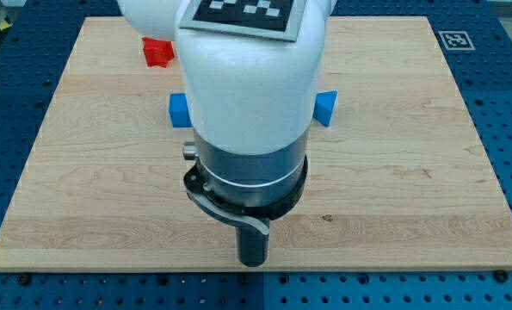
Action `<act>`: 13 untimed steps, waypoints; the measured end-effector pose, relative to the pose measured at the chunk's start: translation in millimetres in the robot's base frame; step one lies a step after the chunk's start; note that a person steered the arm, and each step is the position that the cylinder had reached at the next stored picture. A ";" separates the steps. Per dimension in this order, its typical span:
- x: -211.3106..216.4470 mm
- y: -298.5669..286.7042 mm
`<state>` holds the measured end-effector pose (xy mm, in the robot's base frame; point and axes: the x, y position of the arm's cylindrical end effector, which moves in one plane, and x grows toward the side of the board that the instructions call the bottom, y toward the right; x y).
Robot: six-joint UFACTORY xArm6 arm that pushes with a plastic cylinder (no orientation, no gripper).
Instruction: Move the green circle towards the bottom of the yellow heart
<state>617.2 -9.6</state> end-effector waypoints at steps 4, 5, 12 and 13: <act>-0.8 -4.5; 0.8 -4.5; -87.7 -6.5; -105.1 -6.5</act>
<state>512.1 -16.1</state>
